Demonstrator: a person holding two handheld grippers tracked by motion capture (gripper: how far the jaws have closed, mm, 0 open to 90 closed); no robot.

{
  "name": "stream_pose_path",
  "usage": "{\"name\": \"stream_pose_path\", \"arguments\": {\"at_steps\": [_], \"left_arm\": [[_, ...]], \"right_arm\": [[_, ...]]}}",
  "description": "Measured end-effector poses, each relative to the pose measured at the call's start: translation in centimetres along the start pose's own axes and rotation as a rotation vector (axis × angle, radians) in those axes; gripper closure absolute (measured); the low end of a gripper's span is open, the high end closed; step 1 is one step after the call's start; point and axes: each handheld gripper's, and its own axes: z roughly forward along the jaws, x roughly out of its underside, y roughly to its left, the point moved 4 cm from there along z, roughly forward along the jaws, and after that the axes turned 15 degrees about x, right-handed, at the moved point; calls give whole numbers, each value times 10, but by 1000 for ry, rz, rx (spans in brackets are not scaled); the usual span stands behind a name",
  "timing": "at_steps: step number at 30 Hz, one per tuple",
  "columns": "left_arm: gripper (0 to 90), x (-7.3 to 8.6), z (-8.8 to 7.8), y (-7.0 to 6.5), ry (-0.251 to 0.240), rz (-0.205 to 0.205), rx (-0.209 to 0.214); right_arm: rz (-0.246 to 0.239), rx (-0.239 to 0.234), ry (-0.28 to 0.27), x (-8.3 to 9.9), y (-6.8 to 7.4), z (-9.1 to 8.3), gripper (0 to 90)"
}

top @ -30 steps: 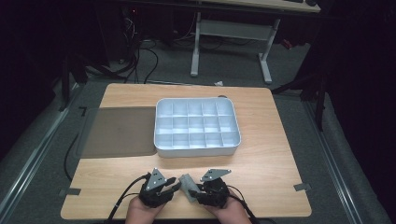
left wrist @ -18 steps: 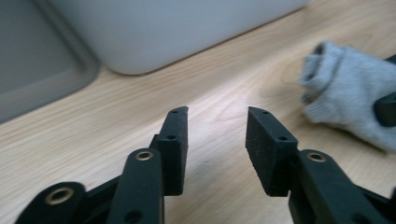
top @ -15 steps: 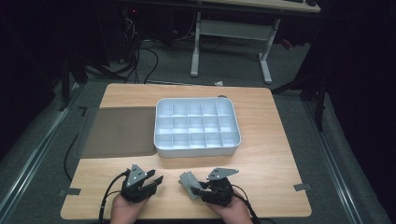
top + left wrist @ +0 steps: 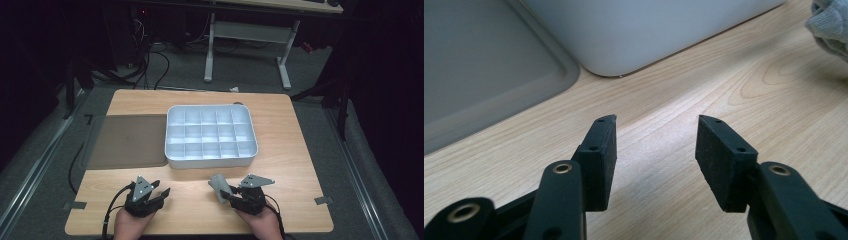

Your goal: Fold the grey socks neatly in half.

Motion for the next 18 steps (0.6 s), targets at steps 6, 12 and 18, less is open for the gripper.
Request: {"name": "stream_pose_path", "arguments": {"at_steps": [6,12,18], "left_arm": [[488,3,-5,5,-10,-11,-20],[468,7,-6,7,-1,-14,-22],[454,7,-10,11,-26,-27,-34]], "right_arm": [[-10,62,1,5,-13,-3,698],[8,87,1,7,-25,-12,697],[-42,177,76,16,-45,-26,697]]}}
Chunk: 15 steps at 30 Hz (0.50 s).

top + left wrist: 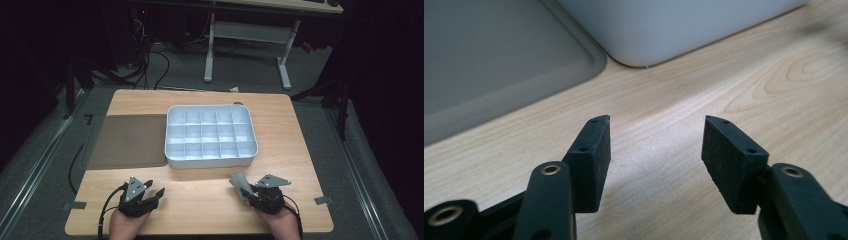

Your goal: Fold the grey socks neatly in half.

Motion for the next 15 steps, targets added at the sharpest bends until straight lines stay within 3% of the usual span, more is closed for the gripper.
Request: {"name": "stream_pose_path", "arguments": {"at_steps": [6,15], "left_arm": [[435,0,0,2,-11,-7,-19],[422,-1,2,0,-19,3,11]], "right_arm": [[-18,56,57,2,-18,-7,696],[-87,99,143,-10,-23,-7,696]]}}
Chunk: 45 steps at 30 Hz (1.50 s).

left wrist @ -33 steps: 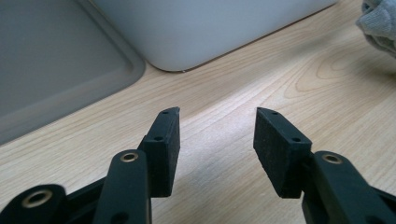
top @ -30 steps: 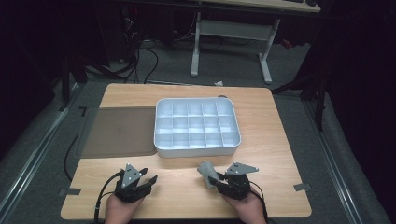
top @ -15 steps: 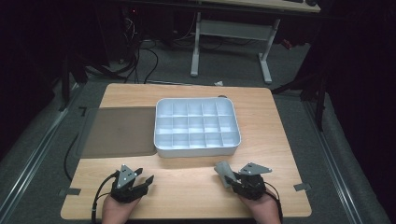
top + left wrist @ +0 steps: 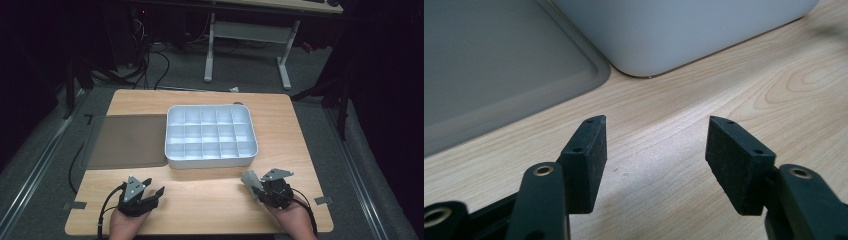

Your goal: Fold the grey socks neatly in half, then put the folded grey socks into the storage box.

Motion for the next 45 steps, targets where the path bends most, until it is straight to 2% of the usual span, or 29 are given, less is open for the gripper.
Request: {"name": "stream_pose_path", "arguments": {"at_steps": [5,9,13,18,21,27,34,39,45], "left_arm": [[422,-1,1,-3,-11,15,10],[421,-2,0,-3,-21,11,15],[420,-1,2,-4,-17,15,18],[420,-3,3,-7,-21,31,15],[420,-4,2,-7,-26,33,10],[420,-6,2,-8,-34,35,13],[420,-5,4,-10,-23,40,22],[420,-4,2,-10,-21,39,23],[419,-5,5,-13,-19,45,29]], "right_arm": [[-1,-19,35,-6,-7,2,696],[-4,-51,64,-9,-9,2,696],[-21,-55,104,-12,-11,1,696],[-10,-57,155,-17,-15,-2,696],[-24,-57,152,-22,-18,-4,696],[-22,-64,134,-34,-21,-15,696],[6,-85,116,-53,-30,-29,697],[15,-74,102,-70,-38,-37,697],[24,-60,120,-92,-45,-30,698]]}}
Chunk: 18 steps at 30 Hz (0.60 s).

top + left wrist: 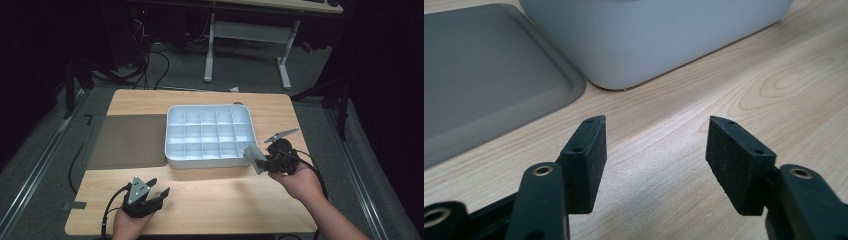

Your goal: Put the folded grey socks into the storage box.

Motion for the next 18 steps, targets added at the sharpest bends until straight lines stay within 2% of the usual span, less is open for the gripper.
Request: {"name": "stream_pose_path", "arguments": {"at_steps": [9,14,18], "left_arm": [[419,0,0,1,1,0,4],[419,0,-1,0,0,1,6],[418,0,0,0,3,2,7]], "right_arm": [[-11,34,79,-31,-6,20,698],[-10,60,129,-39,-8,34,698],[-11,74,148,-44,-8,43,698]]}}
